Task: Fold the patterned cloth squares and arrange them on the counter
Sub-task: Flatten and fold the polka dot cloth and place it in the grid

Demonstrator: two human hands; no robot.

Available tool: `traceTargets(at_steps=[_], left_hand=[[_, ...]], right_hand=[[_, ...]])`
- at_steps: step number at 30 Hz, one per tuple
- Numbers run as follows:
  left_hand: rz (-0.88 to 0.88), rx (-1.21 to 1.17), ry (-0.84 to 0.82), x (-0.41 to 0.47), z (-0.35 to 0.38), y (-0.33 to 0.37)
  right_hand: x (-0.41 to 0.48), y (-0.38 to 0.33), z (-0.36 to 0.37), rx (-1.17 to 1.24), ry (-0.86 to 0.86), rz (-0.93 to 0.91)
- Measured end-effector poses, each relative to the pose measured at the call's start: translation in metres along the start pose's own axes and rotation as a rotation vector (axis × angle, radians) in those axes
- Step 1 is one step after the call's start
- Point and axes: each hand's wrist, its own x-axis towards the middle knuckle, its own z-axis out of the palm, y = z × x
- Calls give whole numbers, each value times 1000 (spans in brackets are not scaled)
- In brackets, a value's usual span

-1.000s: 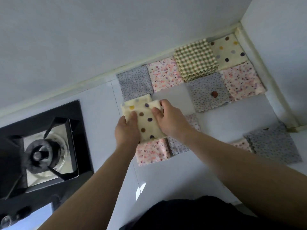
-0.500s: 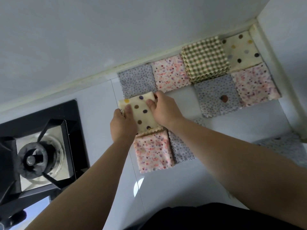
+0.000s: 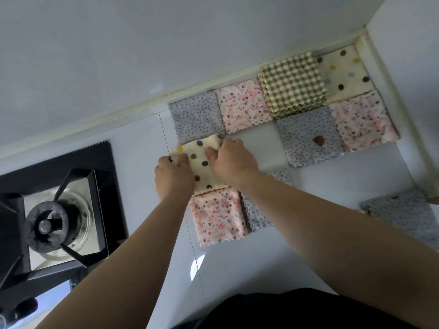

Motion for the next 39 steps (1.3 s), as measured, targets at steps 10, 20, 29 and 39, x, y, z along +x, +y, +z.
traceTargets(at_steps=[10,20,29,39], left_hand=[[-110,-351,-99,-6,-22,9],[-97,-886,-616,-61,-63,38],[38,-509,-329,-87,-31,74],[237,-404,-189,-114,6,106]], right_hand=[[-25,-7,-23,538,-125,-36],[-60,11,-73,749,-68,-77],[-75,41,-95,691,30,44],[-66,79,-100,537,353,32]])
